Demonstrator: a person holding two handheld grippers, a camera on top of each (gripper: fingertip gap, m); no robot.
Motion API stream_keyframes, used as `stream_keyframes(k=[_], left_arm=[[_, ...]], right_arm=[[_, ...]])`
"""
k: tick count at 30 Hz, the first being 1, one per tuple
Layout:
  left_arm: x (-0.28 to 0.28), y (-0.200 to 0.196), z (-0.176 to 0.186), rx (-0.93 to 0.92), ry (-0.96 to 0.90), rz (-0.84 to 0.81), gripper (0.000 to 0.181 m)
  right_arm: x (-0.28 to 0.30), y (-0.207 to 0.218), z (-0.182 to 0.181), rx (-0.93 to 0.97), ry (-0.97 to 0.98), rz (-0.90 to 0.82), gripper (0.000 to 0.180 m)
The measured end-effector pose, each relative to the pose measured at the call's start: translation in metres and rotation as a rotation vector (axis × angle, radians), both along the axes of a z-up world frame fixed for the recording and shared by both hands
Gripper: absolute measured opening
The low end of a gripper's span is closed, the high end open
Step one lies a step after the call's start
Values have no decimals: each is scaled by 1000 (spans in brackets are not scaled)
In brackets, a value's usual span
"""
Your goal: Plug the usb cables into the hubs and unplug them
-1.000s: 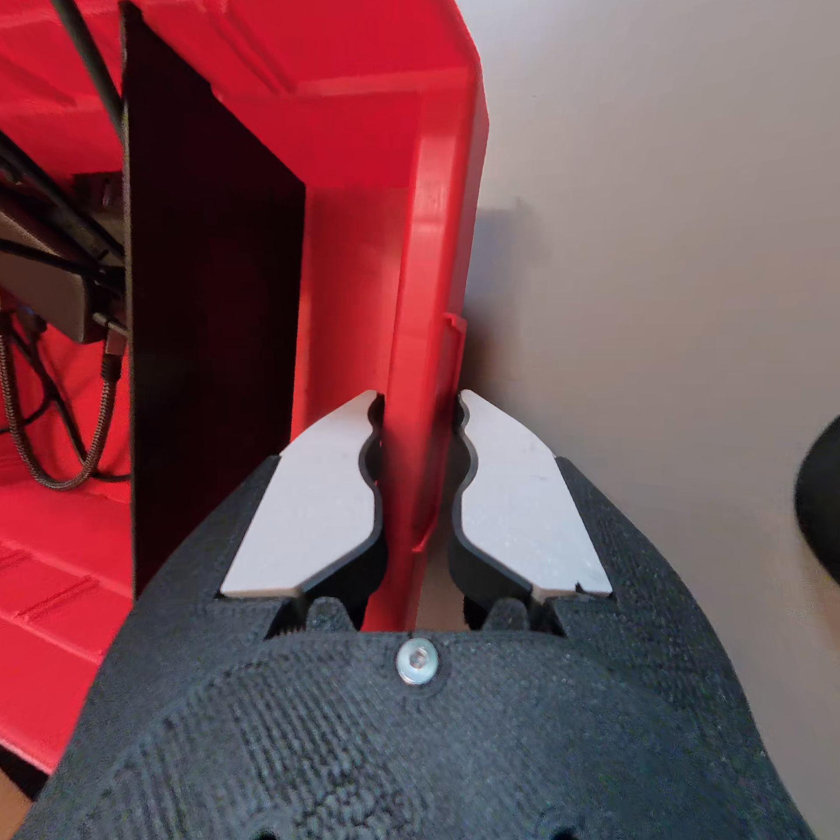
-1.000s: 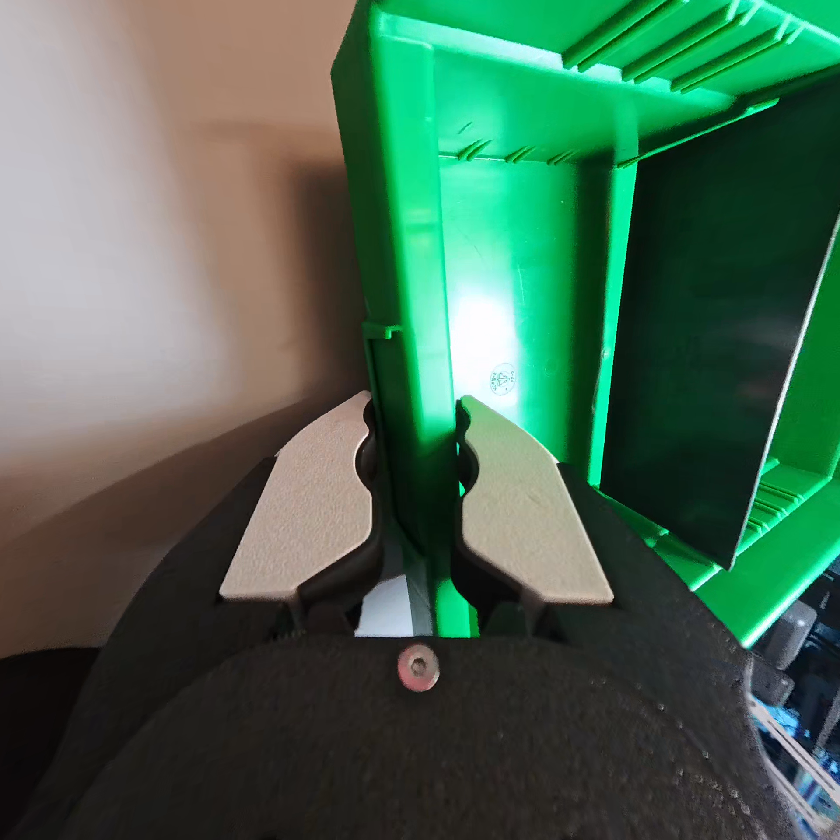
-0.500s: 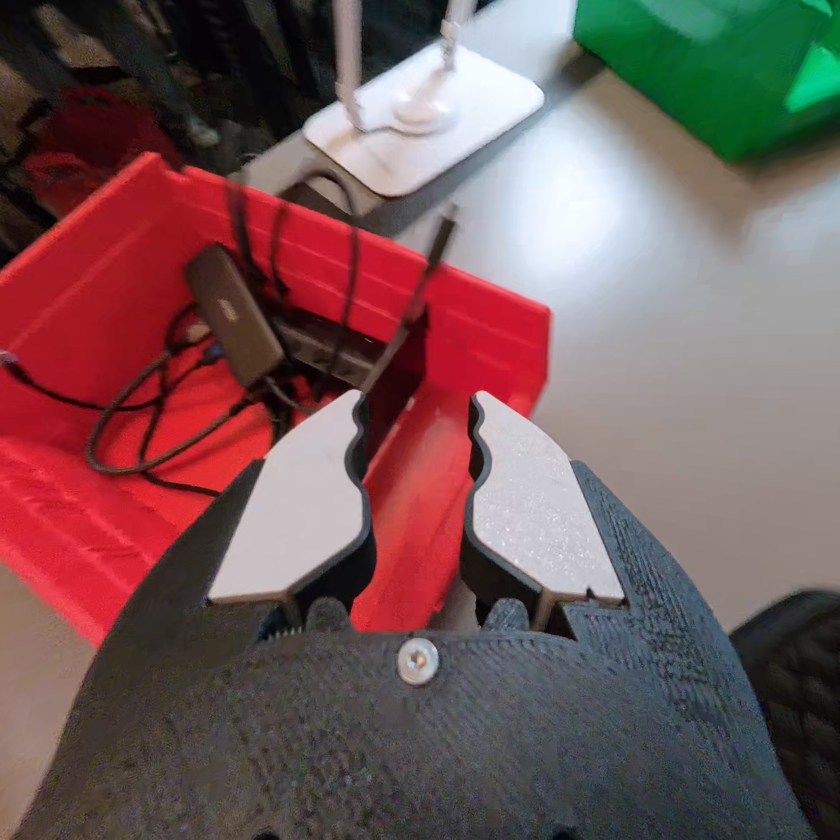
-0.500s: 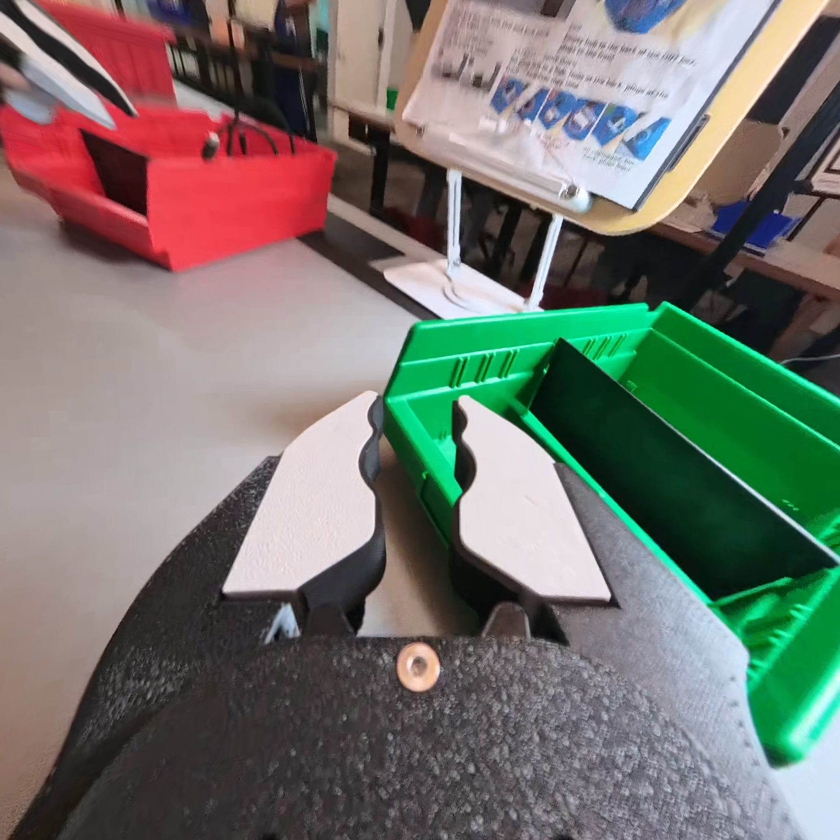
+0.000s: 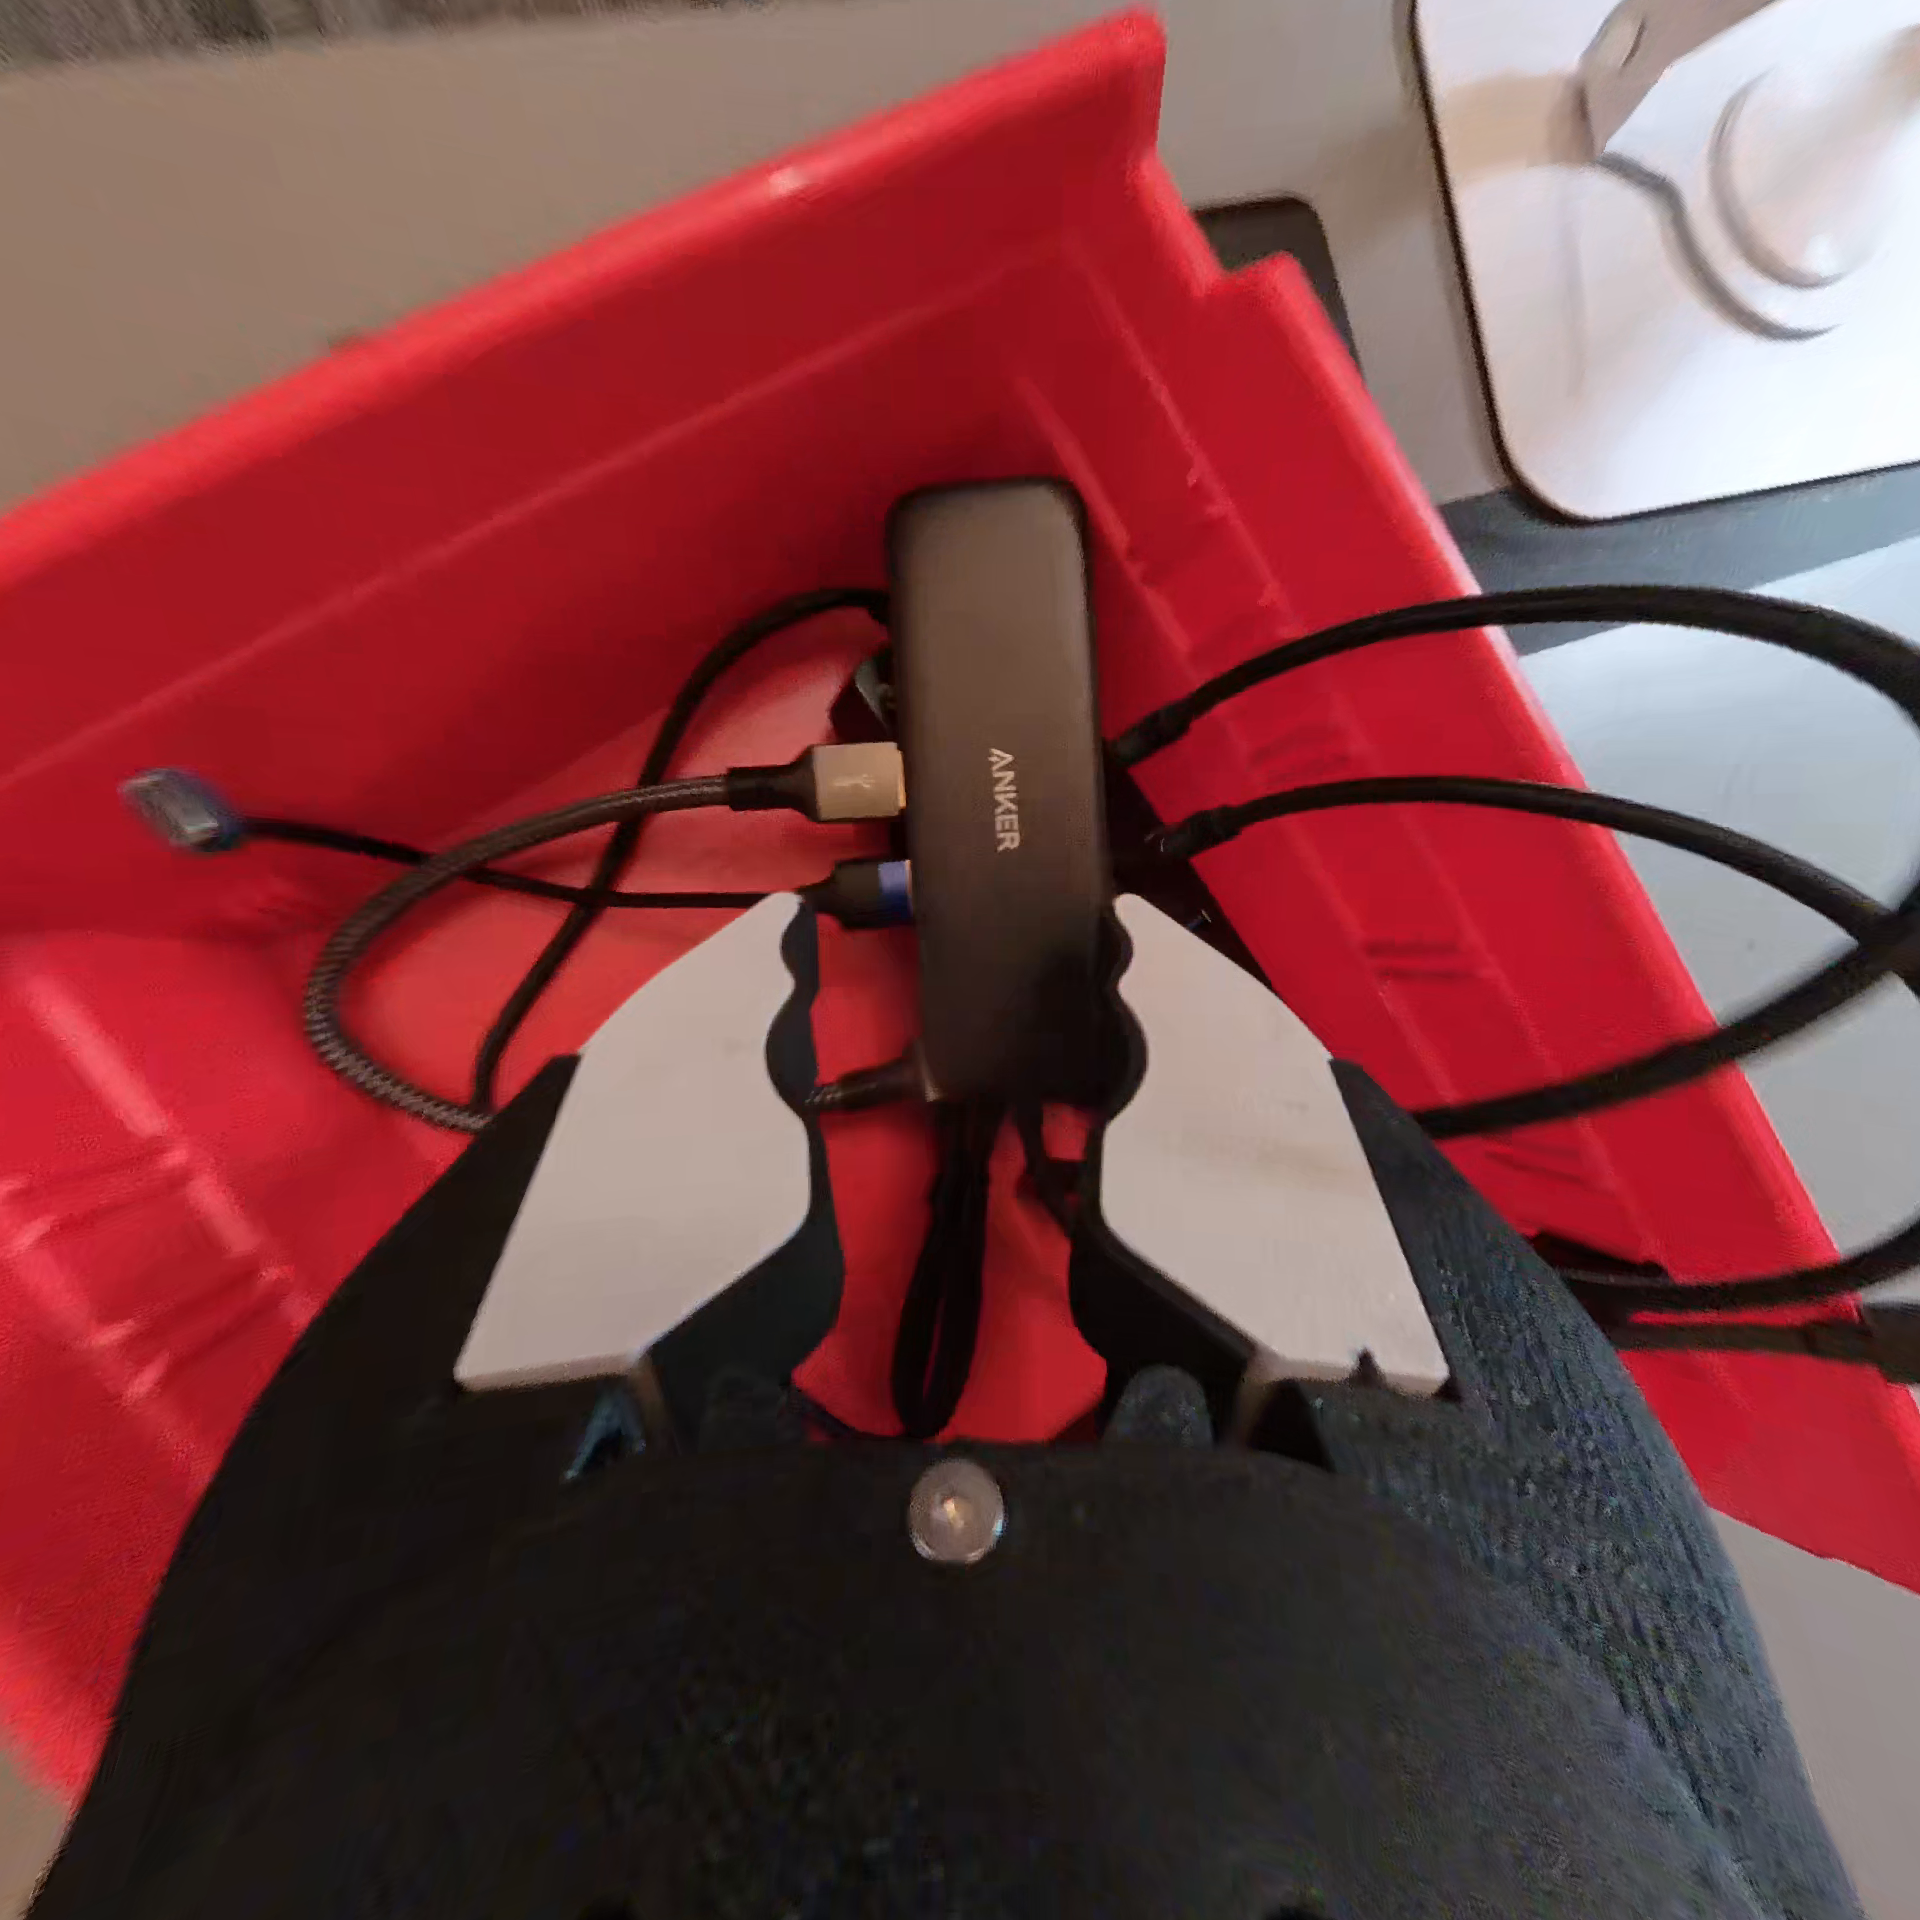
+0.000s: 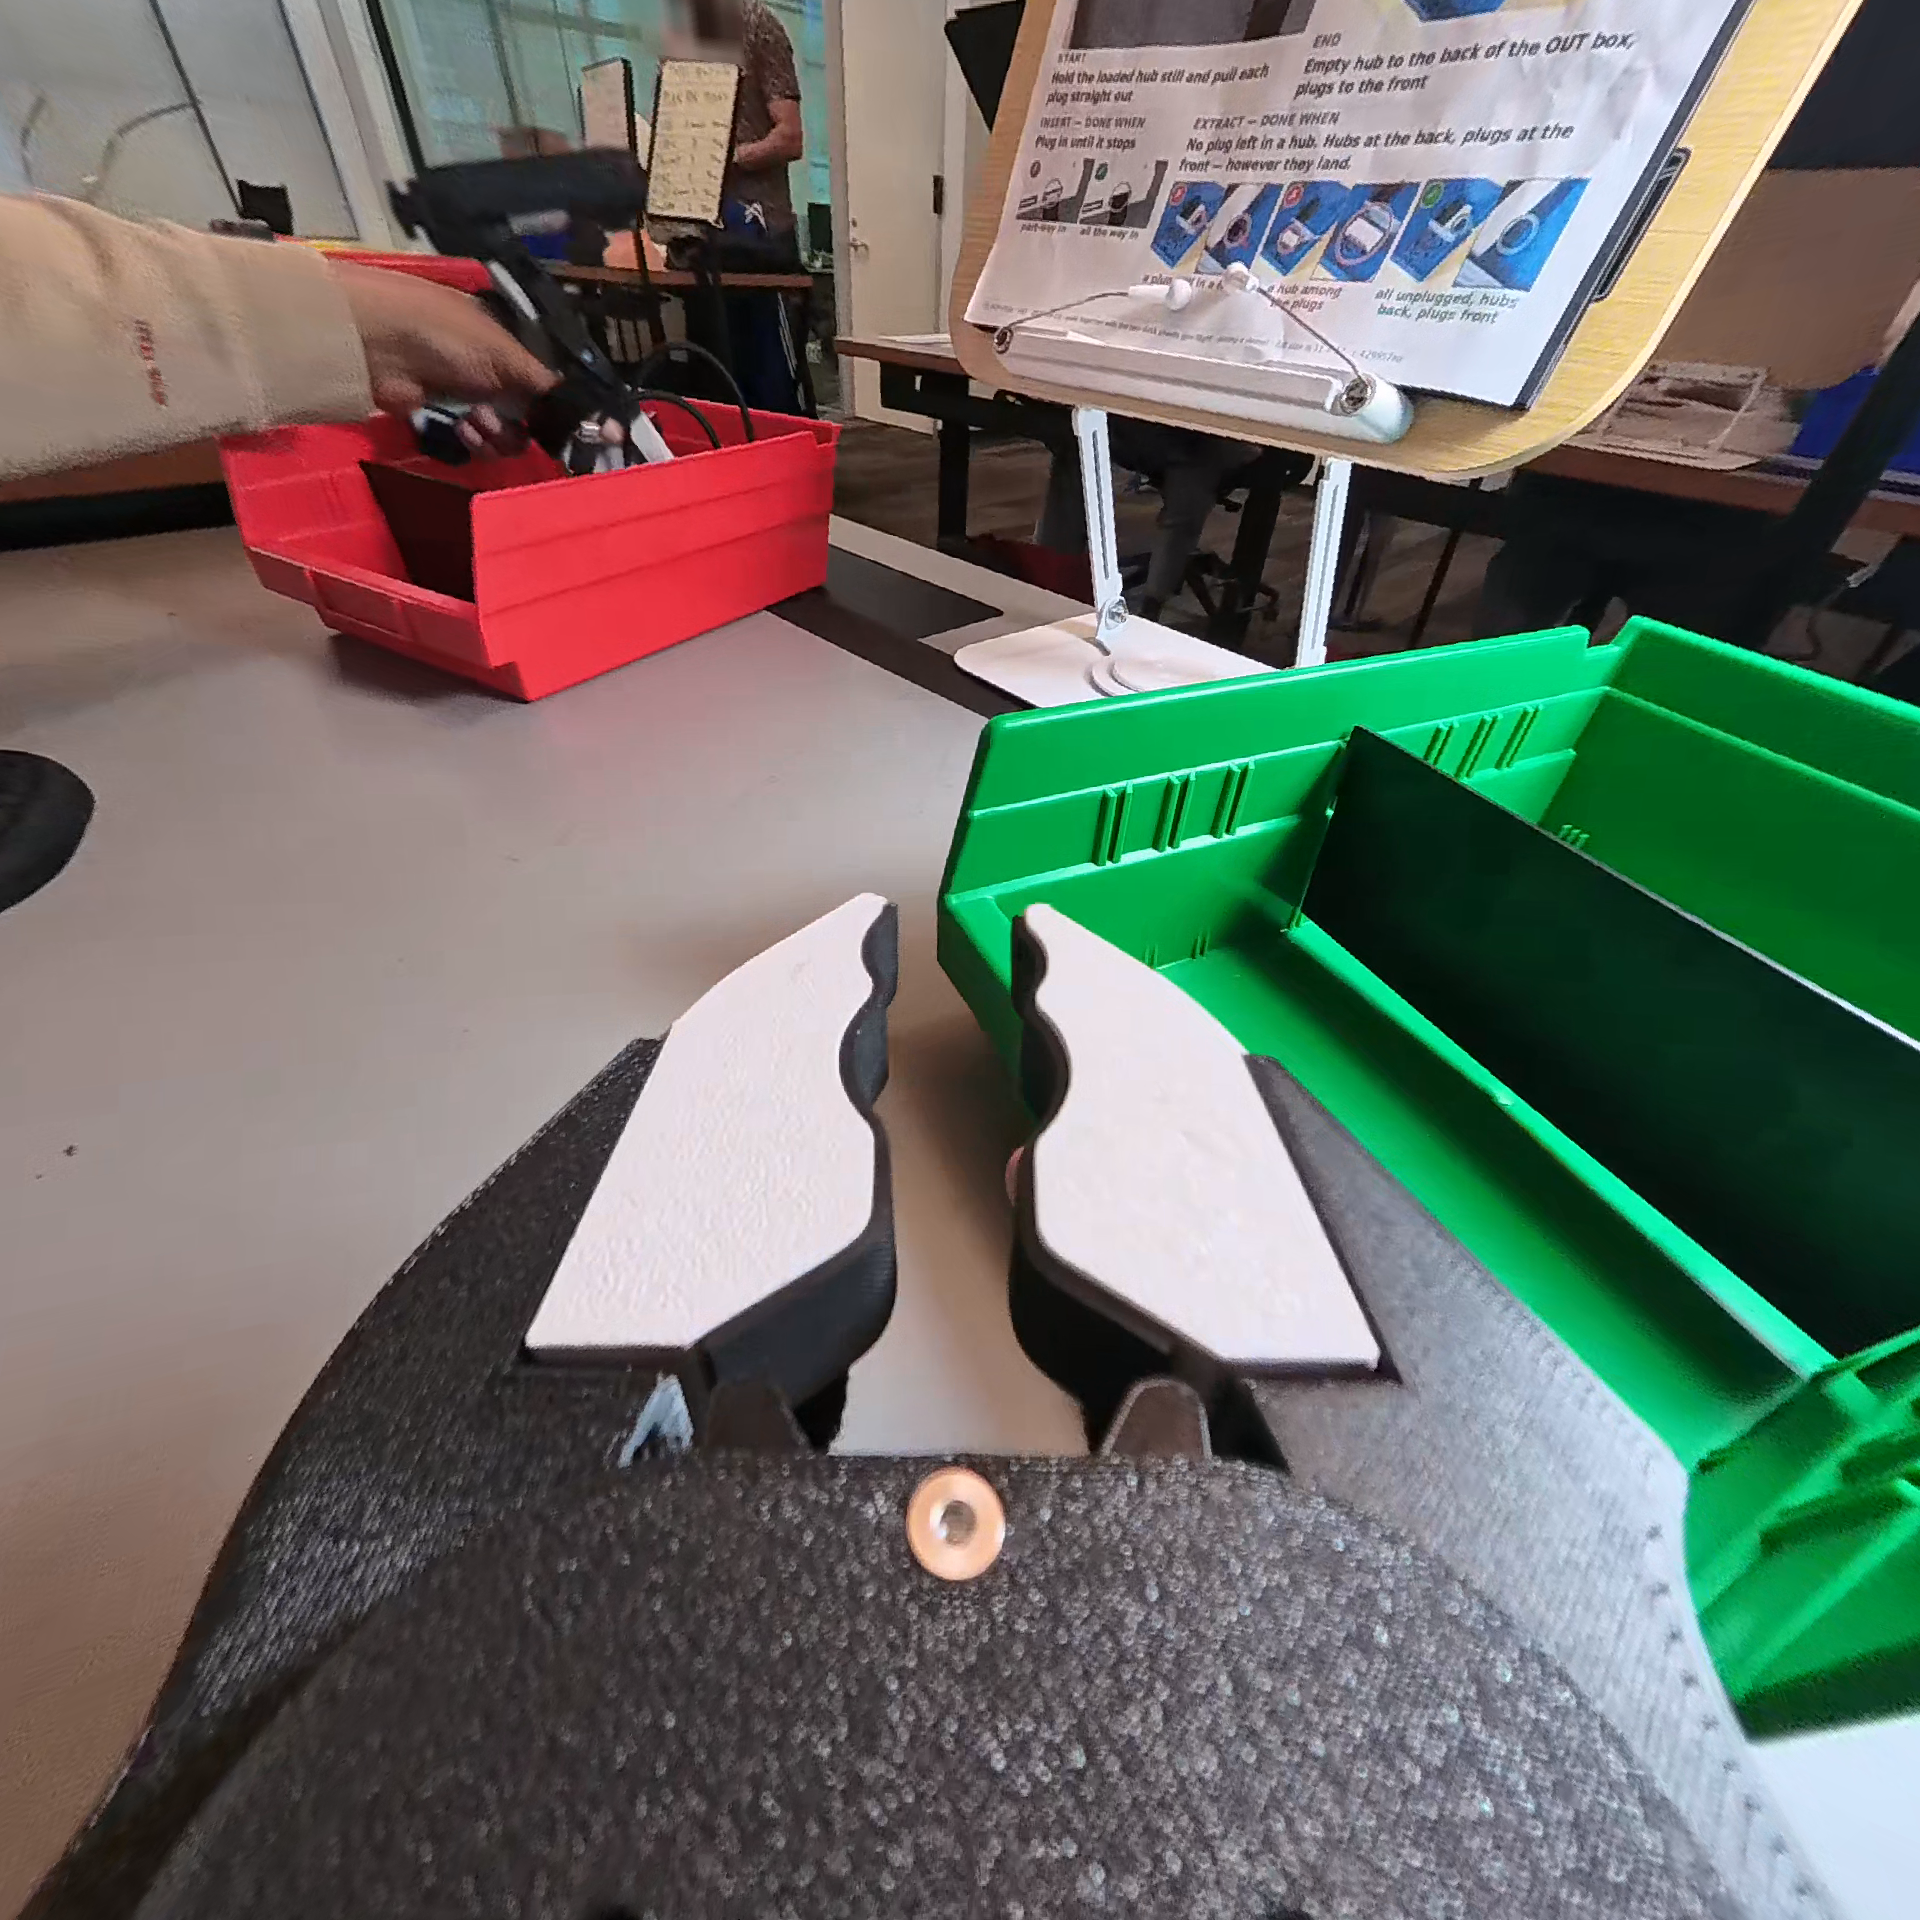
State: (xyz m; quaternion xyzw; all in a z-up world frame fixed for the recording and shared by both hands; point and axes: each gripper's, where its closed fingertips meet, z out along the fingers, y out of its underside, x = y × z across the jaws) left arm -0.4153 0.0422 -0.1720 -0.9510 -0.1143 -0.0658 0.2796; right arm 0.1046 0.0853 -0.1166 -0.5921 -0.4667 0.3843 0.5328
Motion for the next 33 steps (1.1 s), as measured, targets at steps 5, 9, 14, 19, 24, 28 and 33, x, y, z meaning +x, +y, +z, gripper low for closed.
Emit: stream_keyframes(k=[5,9,14,19,24,28,33], left_arm=[[4,8,-22,-121,61,-40,62],[3,8,-26,-182,130,-45,63],[5,7,-18,-184,242,-82,43],[0,-1,10,-161,434,-130,20],[-9,-17,34,-208,599,-193,14],[-13,-22,47,-182,637,-199,13],[-12,-27,85,-93,668,-221,13]], right_arm=[[-1,-2,-2,-13,-4,14,19],[-1,-3,-2,-11,-10,16,18],[1,-2,-1,12,-17,-2,16],[3,-1,0,23,-18,-18,14],[0,-2,-4,38,-47,-18,13],[-1,-3,-8,58,-70,-26,13],[-1,-2,-10,45,-71,-26,12]])
